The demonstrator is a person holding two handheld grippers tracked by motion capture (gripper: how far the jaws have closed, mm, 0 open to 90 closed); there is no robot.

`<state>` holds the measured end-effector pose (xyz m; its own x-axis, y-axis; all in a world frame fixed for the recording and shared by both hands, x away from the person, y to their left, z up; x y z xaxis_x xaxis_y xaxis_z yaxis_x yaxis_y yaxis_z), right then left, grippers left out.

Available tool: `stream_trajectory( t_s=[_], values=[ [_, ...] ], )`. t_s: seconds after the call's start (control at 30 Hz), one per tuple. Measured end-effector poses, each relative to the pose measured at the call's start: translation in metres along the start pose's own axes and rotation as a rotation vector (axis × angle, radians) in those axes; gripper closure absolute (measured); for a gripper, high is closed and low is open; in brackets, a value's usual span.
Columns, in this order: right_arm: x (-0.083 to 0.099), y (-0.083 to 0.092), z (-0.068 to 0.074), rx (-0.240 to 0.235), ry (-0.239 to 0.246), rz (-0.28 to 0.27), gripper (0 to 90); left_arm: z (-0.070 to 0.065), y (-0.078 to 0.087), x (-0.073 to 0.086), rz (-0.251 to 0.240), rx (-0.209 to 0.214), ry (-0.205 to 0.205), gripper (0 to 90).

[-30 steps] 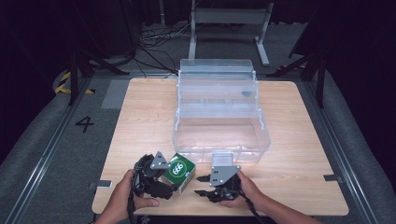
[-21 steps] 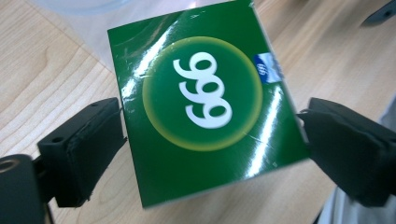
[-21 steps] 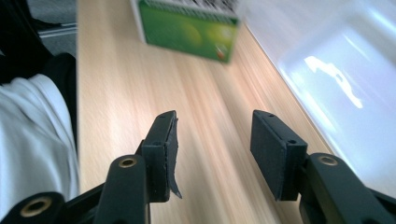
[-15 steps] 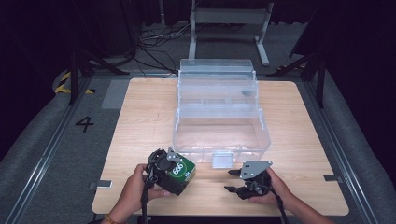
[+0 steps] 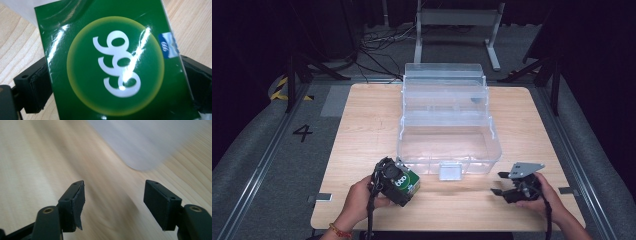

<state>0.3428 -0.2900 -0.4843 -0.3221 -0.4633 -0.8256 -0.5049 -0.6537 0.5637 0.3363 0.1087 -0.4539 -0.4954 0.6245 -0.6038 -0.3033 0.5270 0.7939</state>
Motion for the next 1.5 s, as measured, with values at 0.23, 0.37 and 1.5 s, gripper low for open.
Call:
stream_trajectory(
  t_s=[0.23,0.37,1.5],
  values=[
    [-0.006,0.031,-0.033,0.166,-0.104,-0.116,29.8,0.001,0.005,0.006,0.010,0.008,-0.083,9.0],
    [-0.017,0.041,-0.044,0.219,-0.086,-0.153,29.9,0.003,0.012,0.012,-0.015,0.023,-0.123,15.1],
    [-0.081,-0.016,-0.054,0.159,-0.096,-0.127,29.7,0.004,0.010,-0.011,0.147,0.067,-0.200,15.2]
  ],
)
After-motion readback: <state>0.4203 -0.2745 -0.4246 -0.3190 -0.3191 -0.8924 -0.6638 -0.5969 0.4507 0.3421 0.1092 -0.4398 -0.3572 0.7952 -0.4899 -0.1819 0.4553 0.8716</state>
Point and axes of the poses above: each handheld gripper's, and its own axes: y roughly backward along the jaws, x roughly out of its underside, z roughly to its left, the point moved 3 cm from there along -y, roughly forward along the jaws, and after that the axes turned 14 degrees about -z, right-handed, at the moved point
